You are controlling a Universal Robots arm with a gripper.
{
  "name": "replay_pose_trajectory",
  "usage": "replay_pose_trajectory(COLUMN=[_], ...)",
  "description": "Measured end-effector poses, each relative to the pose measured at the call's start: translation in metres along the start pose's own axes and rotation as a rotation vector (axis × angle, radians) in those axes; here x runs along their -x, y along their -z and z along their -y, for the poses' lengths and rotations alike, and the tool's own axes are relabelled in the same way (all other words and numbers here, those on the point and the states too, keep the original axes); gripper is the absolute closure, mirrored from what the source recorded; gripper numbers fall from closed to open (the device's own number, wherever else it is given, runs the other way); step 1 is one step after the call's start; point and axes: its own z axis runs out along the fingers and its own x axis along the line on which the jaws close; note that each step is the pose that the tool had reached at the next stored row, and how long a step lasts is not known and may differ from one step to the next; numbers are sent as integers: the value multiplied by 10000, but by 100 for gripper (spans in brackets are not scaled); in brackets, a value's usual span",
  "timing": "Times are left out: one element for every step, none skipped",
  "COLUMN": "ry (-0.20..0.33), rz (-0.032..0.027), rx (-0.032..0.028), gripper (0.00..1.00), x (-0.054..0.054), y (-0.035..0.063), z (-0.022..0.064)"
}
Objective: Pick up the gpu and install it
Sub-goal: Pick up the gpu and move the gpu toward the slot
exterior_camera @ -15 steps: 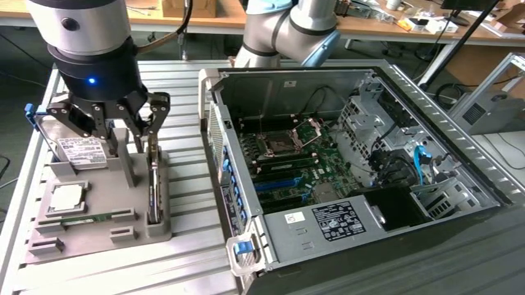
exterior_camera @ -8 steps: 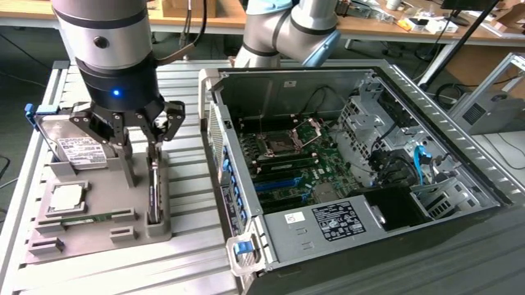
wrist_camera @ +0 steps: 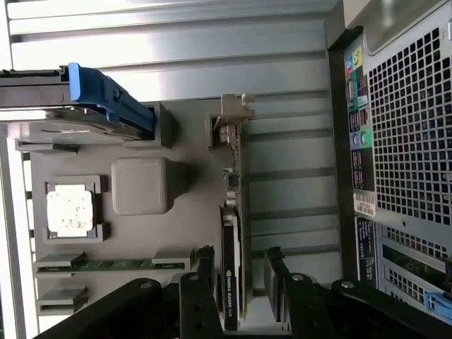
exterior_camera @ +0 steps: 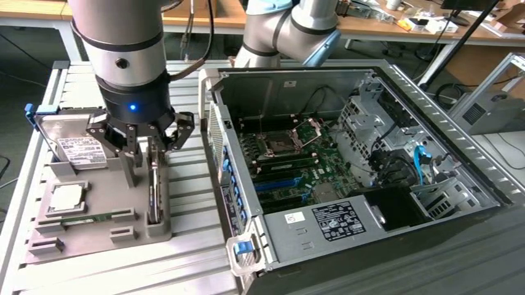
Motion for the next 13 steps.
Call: replay_pose_trajectory(ry=[-1, 0, -1, -1, -1, 0, 0, 0, 0, 0, 0, 0, 0], rz=[-2, -5, -5, -5, -4, -5, -5, -5, -4, -4, -5, -4, -4], rx=[-1, -1, -1, -1, 1, 0, -1, 0, 0, 0, -1, 0, 0], gripper=[58, 58, 58, 58, 58, 58, 58, 58, 58, 58, 58, 58, 58], x=[7, 14, 14, 14, 14, 14, 14, 14, 14, 13, 13, 13, 13], y=[-28, -58, -82, -116, -142, -168, -189, -208, -220, -235, -248, -279, -308], z=[1, 1, 2, 3, 4, 5, 6, 7, 8, 8, 9, 10, 11])
